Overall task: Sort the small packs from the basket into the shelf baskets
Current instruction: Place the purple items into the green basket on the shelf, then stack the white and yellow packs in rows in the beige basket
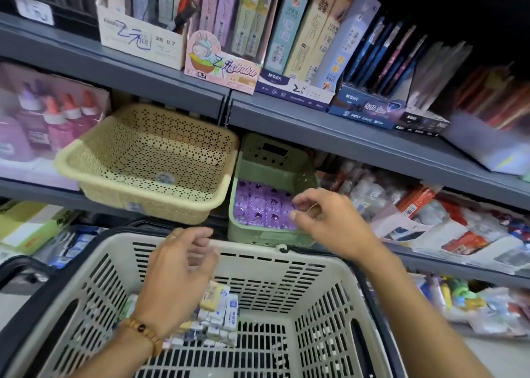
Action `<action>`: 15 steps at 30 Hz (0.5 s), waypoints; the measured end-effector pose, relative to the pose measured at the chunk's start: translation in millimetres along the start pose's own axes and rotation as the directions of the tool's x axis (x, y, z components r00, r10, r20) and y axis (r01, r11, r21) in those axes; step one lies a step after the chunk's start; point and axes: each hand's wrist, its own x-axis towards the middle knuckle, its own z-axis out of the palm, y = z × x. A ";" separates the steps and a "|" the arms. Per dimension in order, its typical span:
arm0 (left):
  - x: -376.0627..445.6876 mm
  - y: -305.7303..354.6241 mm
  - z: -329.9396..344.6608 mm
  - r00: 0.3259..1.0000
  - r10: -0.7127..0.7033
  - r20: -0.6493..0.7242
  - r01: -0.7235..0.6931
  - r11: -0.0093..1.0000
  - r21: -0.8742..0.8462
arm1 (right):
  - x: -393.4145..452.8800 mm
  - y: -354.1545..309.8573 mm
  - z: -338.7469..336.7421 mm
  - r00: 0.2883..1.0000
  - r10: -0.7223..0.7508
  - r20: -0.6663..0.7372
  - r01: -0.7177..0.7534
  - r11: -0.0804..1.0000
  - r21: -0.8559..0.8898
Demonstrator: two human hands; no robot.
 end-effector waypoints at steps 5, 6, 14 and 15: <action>-32.5 -51.1 -32.9 0.977 -0.175 0.118 0.138 0.952 0.272 | -60.6 -21.3 49.5 0.990 0.140 -0.031 -0.111 0.884 0.454; -34.4 -61.5 -36.3 0.964 -0.224 0.147 0.157 0.917 0.368 | -69.6 -24.3 67.8 0.985 0.166 0.039 -0.163 0.853 0.495; -36.8 -93.1 5.5 0.871 -0.430 0.237 0.200 0.751 0.629 | -84.3 -10.4 158.9 0.747 0.416 0.518 -0.637 0.670 0.380; -34.1 -92.9 13.6 0.867 -0.453 0.209 0.244 0.750 0.615 | -82.3 -8.7 163.2 0.724 0.437 0.534 -0.667 0.640 0.382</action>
